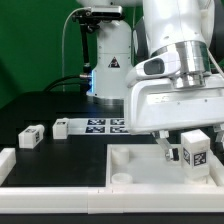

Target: Assemble one leg

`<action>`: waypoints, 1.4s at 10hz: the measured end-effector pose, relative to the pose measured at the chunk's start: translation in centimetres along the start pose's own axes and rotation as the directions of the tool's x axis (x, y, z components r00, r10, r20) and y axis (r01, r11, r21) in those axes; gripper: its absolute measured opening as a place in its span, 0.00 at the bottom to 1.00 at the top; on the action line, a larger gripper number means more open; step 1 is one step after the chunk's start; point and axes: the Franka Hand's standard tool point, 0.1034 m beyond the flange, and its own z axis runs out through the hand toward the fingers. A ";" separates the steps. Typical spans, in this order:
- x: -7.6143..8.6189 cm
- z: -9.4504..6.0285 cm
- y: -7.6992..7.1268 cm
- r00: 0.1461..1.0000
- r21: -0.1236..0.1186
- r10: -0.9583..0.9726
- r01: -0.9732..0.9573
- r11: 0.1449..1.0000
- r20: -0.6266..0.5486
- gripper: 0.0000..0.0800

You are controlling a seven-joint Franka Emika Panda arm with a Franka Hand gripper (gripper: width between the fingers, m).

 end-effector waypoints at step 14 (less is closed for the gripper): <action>2.0 -0.4 0.0 0.831 0.154 -0.042 -0.053 0.987 0.555 0.81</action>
Offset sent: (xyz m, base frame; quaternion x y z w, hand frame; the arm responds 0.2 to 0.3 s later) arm 0.0000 0.0000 0.0000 0.0000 0.0000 0.0000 1.0000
